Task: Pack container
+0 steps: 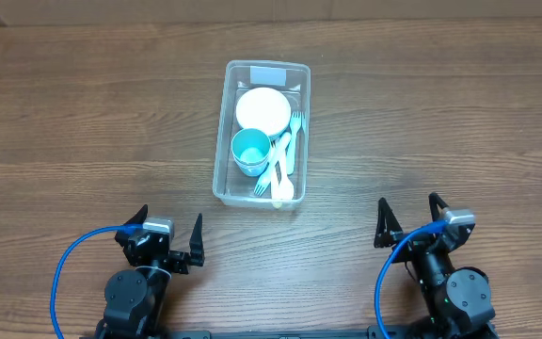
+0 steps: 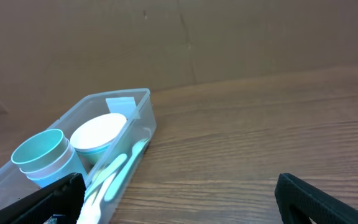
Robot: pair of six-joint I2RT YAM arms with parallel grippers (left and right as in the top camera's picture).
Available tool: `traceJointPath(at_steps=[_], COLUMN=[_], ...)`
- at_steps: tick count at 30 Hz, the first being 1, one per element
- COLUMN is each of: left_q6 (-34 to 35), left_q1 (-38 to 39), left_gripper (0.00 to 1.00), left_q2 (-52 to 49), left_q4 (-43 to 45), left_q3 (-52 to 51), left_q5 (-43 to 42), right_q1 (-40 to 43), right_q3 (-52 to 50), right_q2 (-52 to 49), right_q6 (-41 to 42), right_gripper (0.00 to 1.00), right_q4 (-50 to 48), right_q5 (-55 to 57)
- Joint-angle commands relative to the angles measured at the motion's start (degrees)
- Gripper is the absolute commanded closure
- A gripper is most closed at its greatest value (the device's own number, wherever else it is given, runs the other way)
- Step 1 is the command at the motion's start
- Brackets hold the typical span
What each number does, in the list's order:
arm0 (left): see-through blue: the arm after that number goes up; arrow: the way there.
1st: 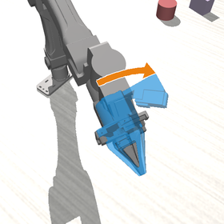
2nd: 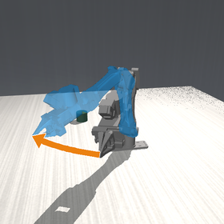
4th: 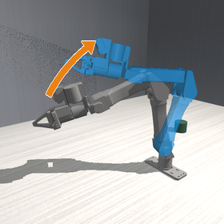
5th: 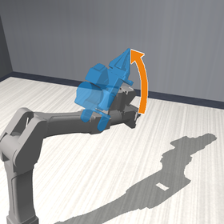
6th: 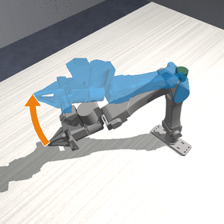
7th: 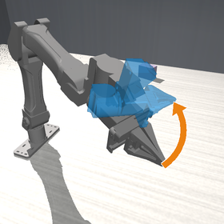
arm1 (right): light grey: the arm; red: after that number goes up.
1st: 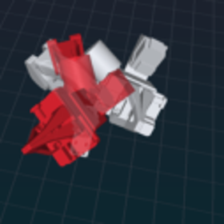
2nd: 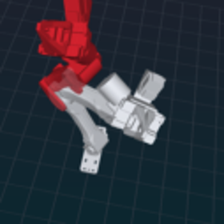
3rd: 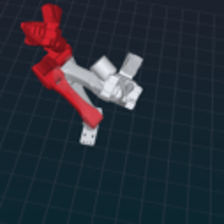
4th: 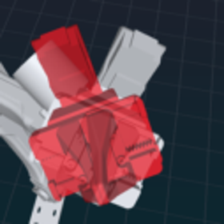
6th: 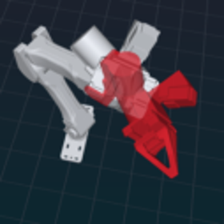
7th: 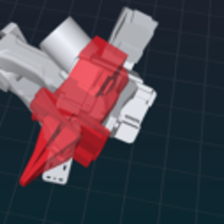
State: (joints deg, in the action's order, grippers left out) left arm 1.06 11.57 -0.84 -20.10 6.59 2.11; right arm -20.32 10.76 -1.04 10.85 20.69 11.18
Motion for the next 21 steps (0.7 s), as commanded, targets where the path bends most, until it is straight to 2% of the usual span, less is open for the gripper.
traceJointPath(at_steps=[1, 21], left_q6=[-0.66, -0.66], left_q1=[-0.31, -0.31], left_gripper=[0.0, 0.0], left_q2=[0.57, 0.59], left_q4=[0.22, 0.22], left_q3=[-0.59, -0.59], left_q5=[-0.68, -0.68], right_q1=[0.24, 0.24], right_q3=[-1.6, -5.31], right_q2=[0.87, 0.87], right_q6=[-0.2, 1.11], right_gripper=[0.0, 0.0], right_q4=[-0.24, -3.28], right_q5=[0.57, 0.76])
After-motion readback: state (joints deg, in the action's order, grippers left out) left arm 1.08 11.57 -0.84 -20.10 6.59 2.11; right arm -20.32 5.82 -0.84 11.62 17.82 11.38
